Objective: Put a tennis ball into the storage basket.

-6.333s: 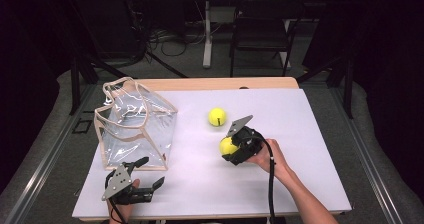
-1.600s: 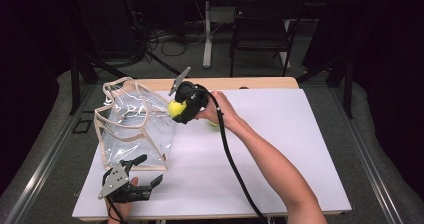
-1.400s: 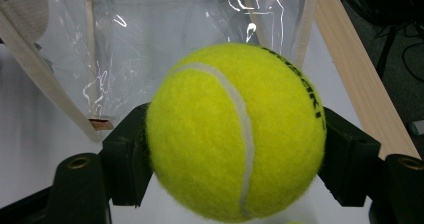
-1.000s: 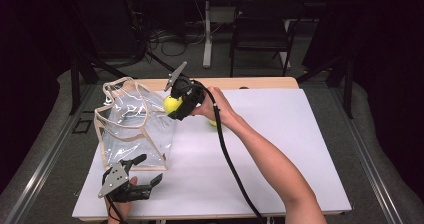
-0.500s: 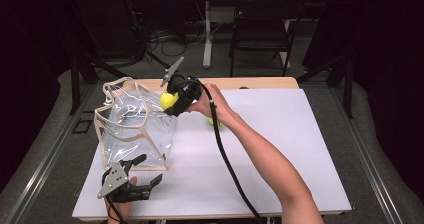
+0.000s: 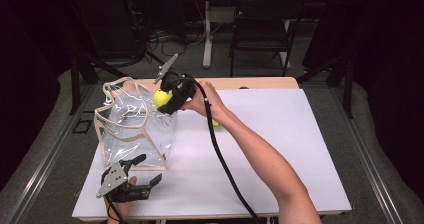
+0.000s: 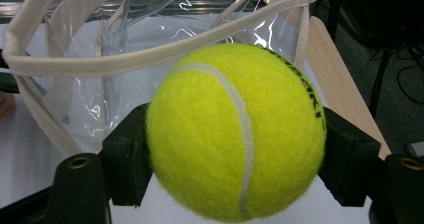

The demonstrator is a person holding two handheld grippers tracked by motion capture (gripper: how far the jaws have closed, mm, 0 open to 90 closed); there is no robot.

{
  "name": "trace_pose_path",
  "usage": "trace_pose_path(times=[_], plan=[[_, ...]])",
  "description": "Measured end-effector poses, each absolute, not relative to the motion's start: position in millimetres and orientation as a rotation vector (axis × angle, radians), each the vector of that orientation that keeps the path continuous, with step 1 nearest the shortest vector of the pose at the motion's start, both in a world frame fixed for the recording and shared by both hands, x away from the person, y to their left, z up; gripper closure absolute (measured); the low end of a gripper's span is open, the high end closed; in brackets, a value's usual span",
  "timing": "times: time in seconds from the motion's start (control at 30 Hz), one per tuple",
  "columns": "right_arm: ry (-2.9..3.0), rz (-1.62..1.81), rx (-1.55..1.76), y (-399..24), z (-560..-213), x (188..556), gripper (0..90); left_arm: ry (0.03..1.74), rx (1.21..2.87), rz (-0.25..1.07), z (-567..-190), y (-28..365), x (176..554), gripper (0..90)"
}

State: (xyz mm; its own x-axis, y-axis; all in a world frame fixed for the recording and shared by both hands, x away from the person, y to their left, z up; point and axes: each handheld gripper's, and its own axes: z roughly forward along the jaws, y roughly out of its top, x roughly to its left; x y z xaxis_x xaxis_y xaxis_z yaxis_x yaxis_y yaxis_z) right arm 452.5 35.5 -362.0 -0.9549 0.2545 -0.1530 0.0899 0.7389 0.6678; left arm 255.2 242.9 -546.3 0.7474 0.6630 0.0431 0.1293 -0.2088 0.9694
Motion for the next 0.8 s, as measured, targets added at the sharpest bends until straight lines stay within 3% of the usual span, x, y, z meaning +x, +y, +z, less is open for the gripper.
trace_pose_path(times=[0.8], plan=[[2.657,1.096,0.293,51,-345,455,26.3,0.617,1.732,0.544,-545,244,255,15.6]])
